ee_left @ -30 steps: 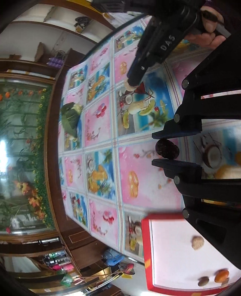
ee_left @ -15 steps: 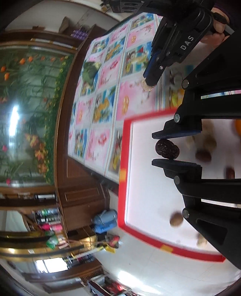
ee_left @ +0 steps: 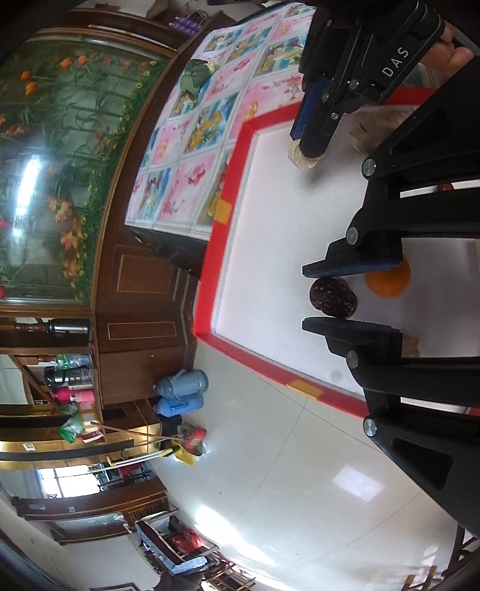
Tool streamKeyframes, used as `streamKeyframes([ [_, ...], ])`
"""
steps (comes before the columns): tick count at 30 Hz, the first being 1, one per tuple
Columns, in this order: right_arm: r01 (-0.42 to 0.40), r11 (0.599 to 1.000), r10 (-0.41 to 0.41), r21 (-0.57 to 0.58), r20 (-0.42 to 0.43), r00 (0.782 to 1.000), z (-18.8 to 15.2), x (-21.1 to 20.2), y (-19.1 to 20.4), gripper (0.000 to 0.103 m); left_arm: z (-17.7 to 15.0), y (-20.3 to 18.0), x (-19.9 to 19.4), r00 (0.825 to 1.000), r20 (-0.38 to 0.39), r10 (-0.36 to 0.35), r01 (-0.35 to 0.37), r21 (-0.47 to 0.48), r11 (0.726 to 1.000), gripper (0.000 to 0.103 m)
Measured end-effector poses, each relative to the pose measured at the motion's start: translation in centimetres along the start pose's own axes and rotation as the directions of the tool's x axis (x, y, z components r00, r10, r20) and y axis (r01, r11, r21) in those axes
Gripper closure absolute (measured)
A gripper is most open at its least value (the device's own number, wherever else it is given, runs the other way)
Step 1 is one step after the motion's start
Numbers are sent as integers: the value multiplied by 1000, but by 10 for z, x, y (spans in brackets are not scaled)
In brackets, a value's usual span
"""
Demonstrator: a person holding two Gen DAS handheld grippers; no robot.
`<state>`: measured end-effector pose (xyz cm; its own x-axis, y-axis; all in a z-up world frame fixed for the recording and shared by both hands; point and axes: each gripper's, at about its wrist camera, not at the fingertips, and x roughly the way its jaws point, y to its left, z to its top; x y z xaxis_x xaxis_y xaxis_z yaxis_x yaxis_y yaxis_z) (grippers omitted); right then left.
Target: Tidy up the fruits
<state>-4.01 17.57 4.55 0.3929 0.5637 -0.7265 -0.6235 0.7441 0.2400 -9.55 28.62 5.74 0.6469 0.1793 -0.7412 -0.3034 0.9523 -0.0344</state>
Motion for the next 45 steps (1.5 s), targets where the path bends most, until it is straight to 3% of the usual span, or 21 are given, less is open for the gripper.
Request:
streamKeyframes([
  [10,10,998,-17,-62,-107,994,-12,25,27,85,-22,21,2,998,-47,39,-40,-15,999,82],
  [19,36,997,-45,-68,-134,990,-22,22,37,85,-29,15,-7,996,-27,85,-85,16,996,79],
  [24,72,994,-80,-80,-101,992,-28,8,40,85,-35,11,-15,995,-25,95,-95,17,995,59],
  [26,95,991,-102,-92,-77,992,-30,-3,43,85,-37,12,-21,995,-17,97,-96,12,995,46],
  [38,170,982,-166,-77,61,984,-55,-77,57,83,-61,-5,-76,993,68,96,-99,45,994,31],
  [40,176,982,-170,-64,82,982,-64,-90,57,77,-68,-9,-89,990,95,100,-105,51,993,30],
  [43,189,981,-183,-40,125,975,-82,-113,55,59,-79,-13,-105,986,126,110,-118,58,991,25],
  [45,196,980,-190,-31,145,971,-92,-127,54,56,-88,-16,-115,982,144,119,-129,65,989,24],
])
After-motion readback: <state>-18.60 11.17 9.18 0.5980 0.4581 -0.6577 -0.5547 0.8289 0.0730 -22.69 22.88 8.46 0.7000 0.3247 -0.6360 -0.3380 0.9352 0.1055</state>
